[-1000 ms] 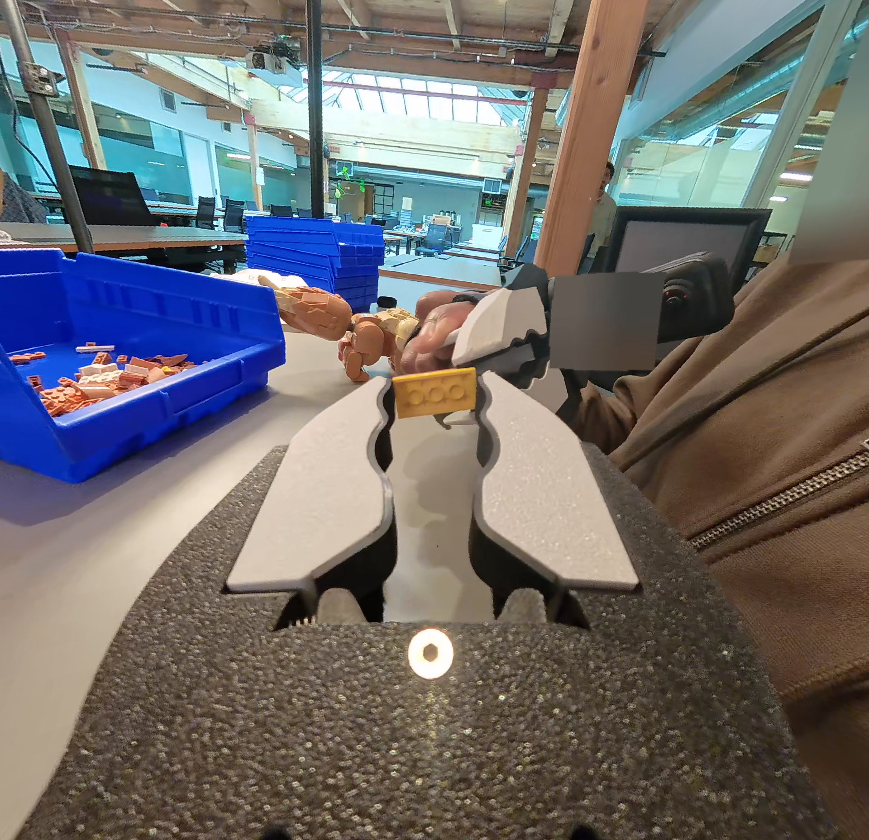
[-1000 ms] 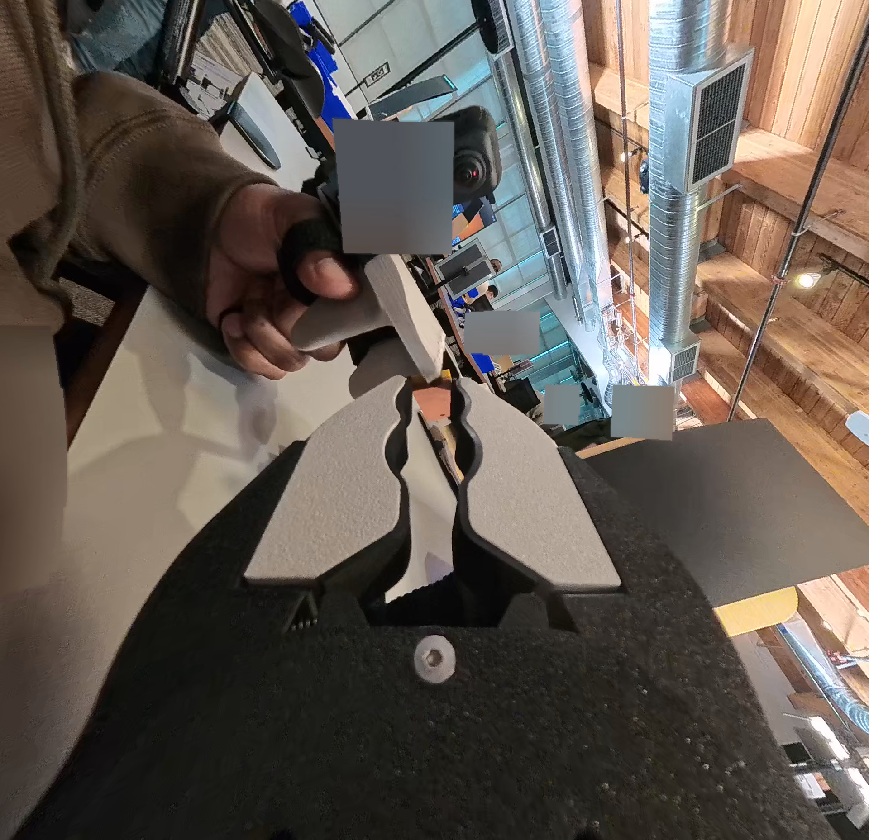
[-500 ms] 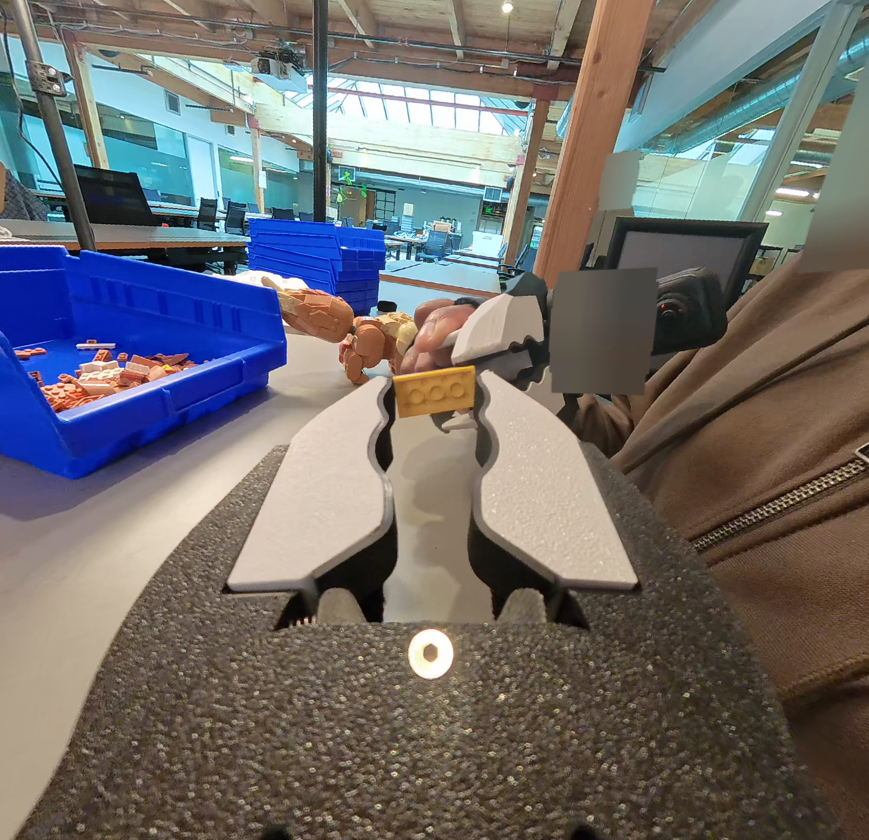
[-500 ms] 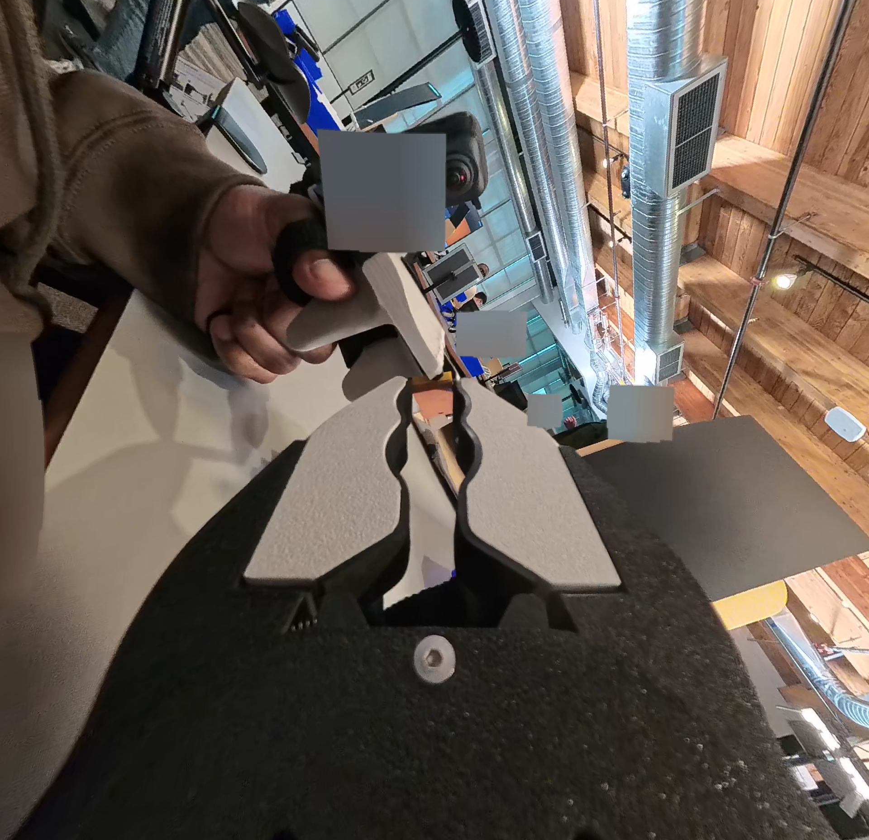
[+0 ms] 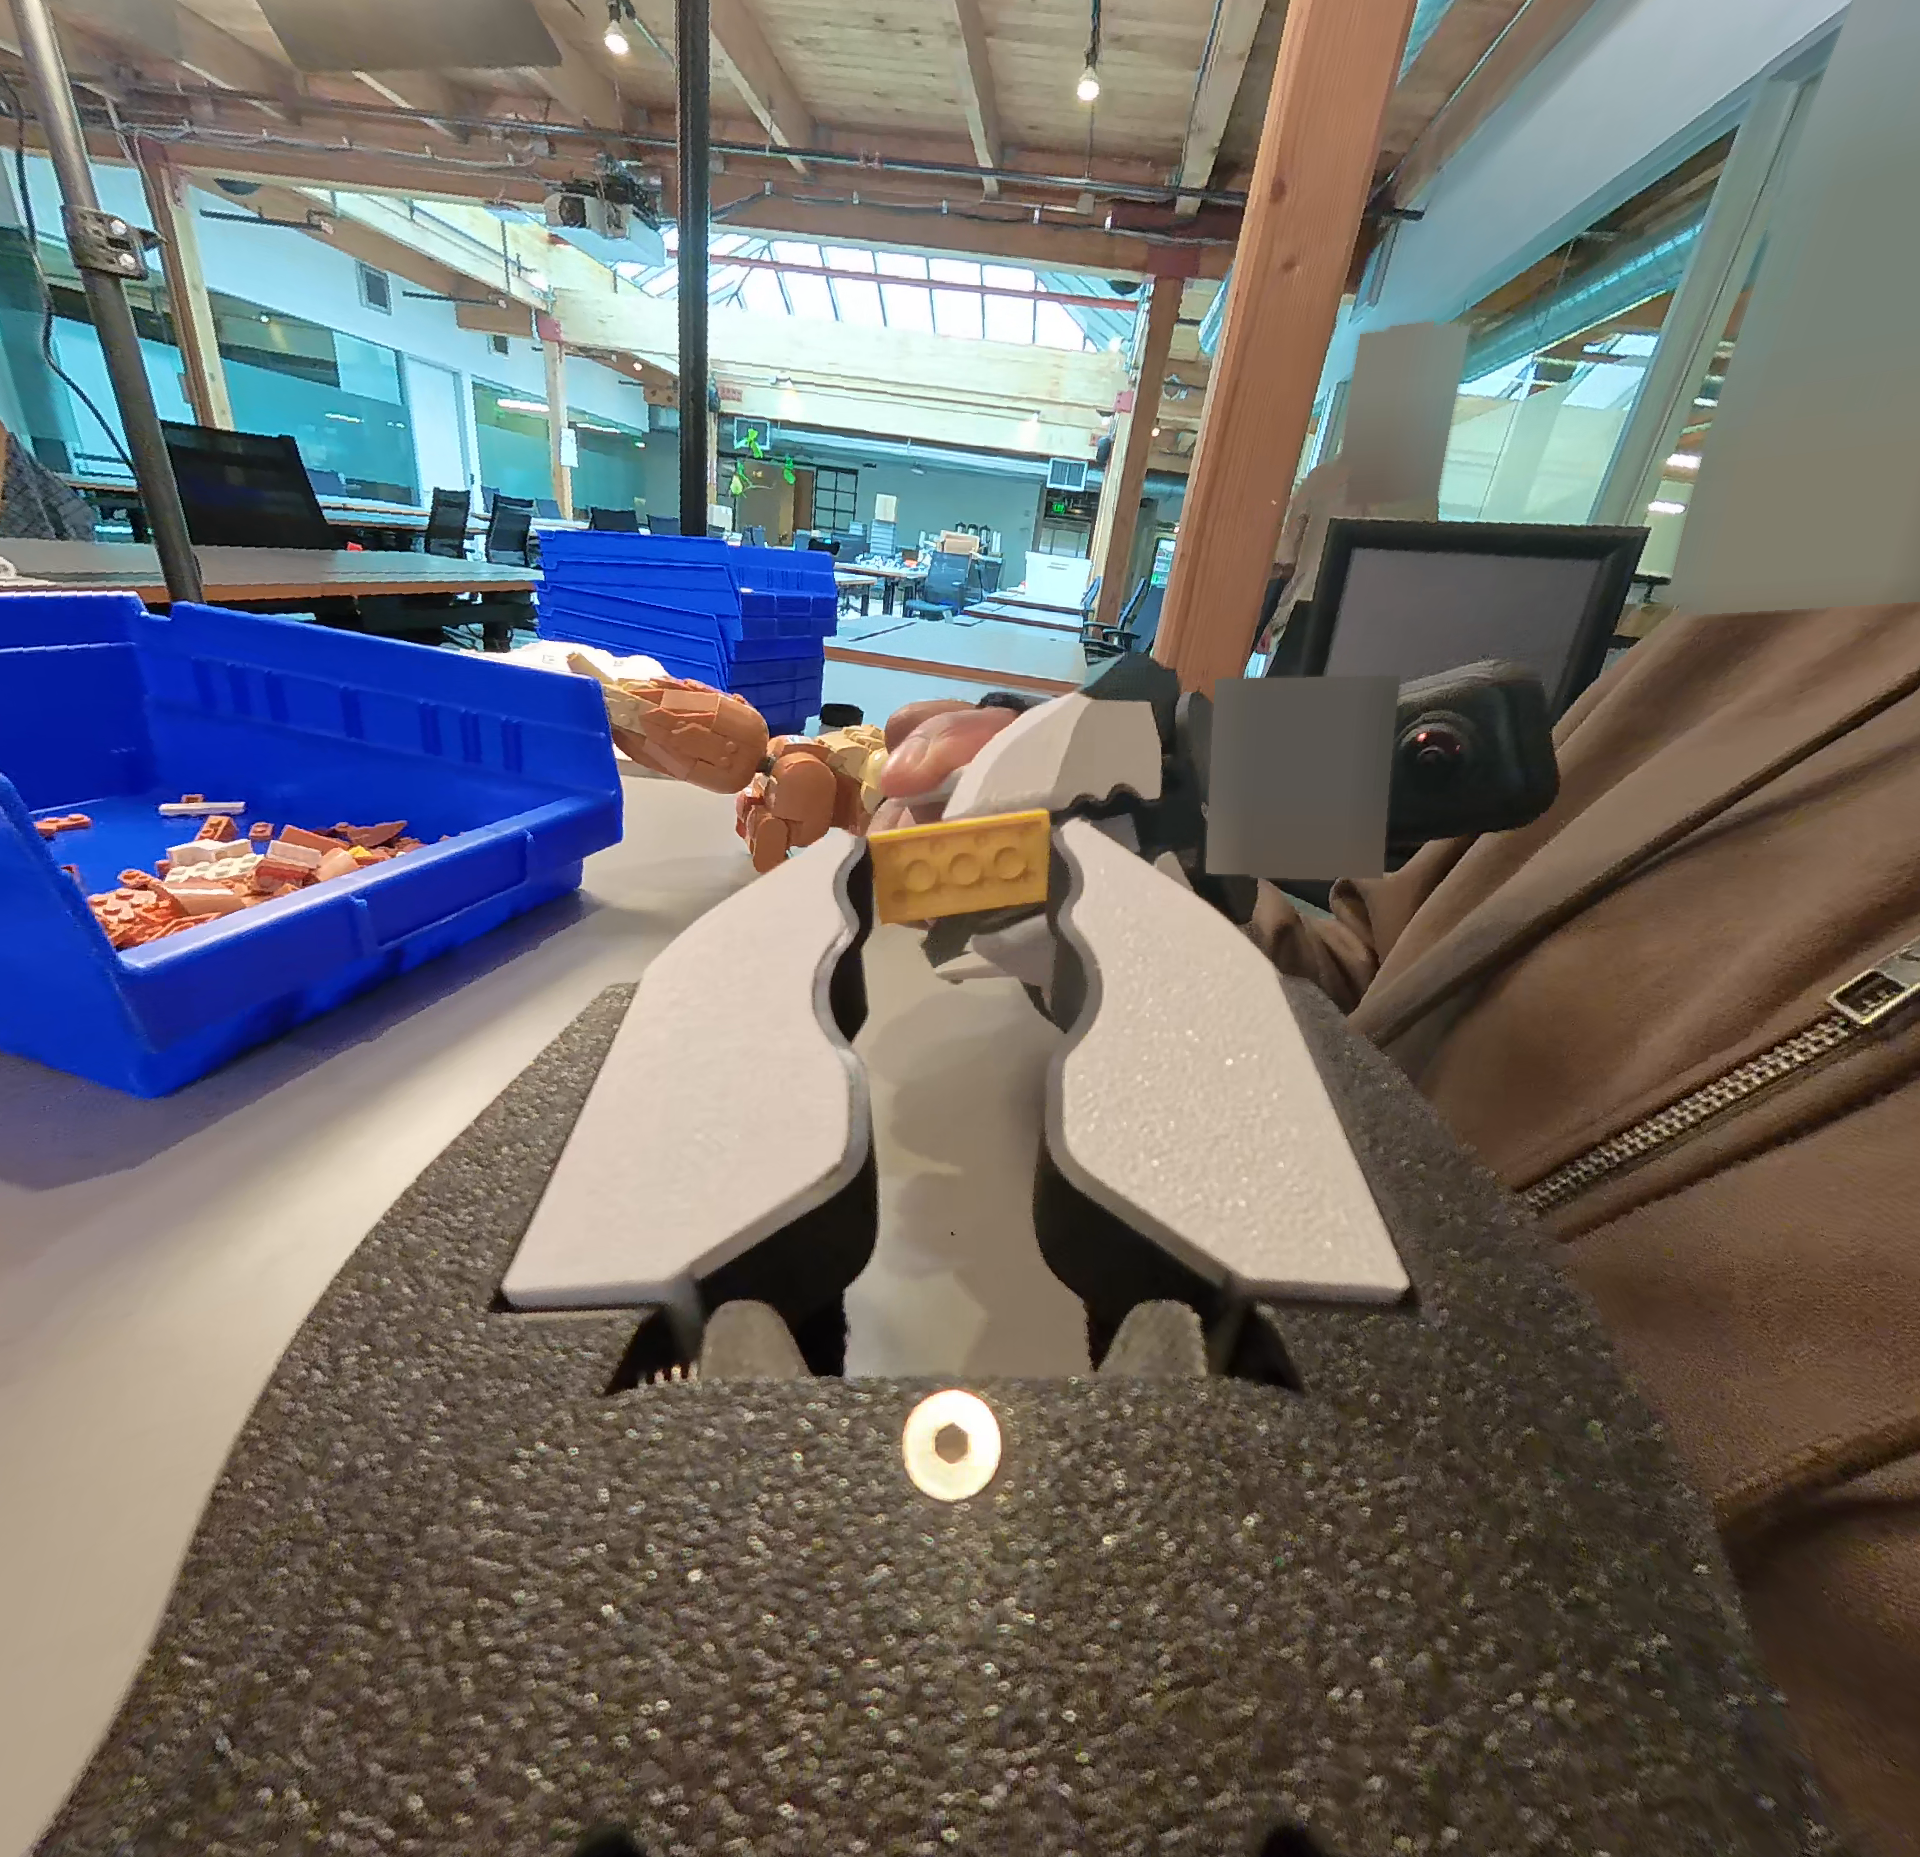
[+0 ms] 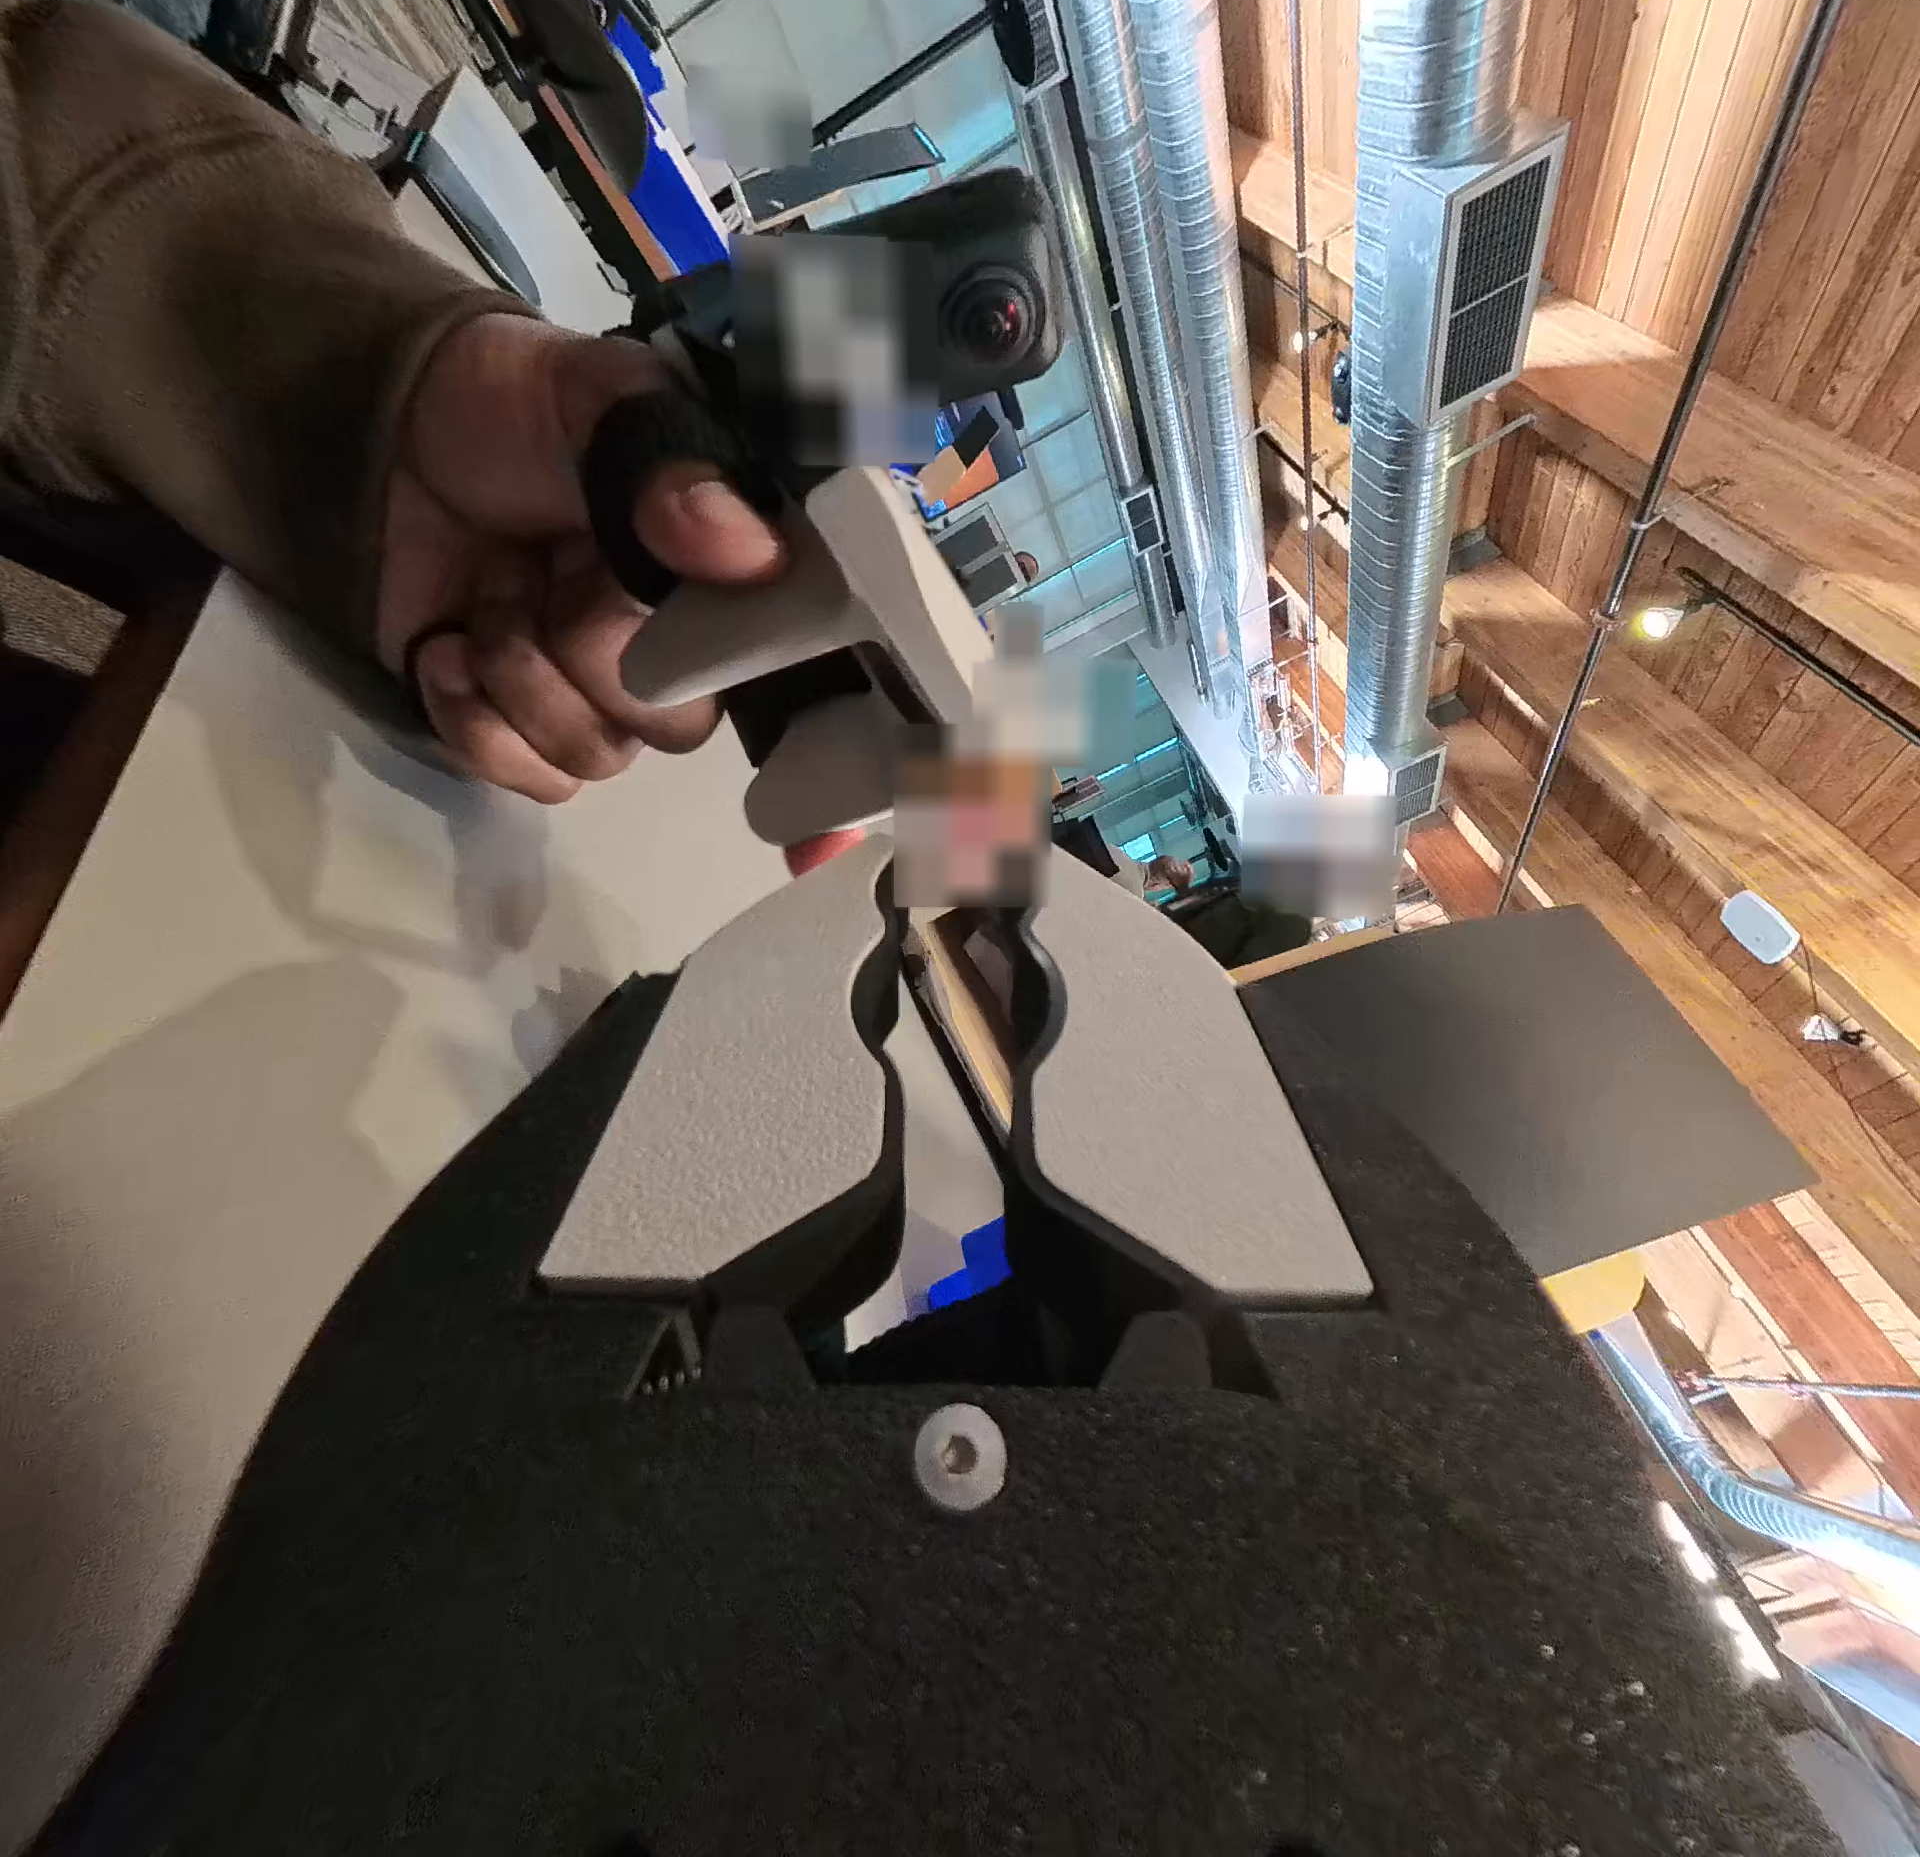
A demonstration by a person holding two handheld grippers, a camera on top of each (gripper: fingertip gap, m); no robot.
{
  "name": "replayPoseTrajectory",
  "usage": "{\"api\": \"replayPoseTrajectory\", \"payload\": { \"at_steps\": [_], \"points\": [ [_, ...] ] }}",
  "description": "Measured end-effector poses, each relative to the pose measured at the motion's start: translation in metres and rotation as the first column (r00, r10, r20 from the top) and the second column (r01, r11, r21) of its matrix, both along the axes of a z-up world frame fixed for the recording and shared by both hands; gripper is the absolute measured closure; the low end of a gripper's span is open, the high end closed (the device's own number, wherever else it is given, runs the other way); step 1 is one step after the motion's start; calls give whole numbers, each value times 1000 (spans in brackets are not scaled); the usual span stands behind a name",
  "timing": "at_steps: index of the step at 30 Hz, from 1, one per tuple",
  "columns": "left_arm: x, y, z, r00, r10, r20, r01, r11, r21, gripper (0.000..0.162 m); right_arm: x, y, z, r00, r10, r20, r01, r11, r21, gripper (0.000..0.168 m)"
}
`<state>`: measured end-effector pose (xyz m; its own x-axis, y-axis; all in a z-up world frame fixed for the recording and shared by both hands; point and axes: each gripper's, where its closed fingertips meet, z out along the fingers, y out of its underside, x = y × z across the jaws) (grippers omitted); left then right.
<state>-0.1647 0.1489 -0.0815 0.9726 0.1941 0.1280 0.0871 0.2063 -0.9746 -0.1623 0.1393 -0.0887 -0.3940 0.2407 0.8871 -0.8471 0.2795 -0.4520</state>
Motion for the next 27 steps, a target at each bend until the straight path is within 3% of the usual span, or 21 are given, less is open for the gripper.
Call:
{"api": "replayPoseTrajectory", "payload": {
  "at_steps": [15,19,22,25,27],
  "points": [
    [-1,0,0,1000,6,-5,-6,1000,4,130,-9,2,6,989,-2,147,12,998,-67,152],
    [-1,-4,4,997,45,-62,-44,999,3,130,-22,5,6,946,-1,326,34,995,-96,152],
    [-7,-11,7,977,110,-181,-124,990,-64,130,-30,9,6,791,101,604,-11,988,-152,153],
    [-10,-19,23,923,119,-366,-185,971,-153,130,-33,13,24,528,285,800,-83,955,-285,152],
    [-13,-19,39,842,80,-533,-223,952,-209,130,-41,14,45,359,390,848,-106,920,-378,152]
  ]
}}
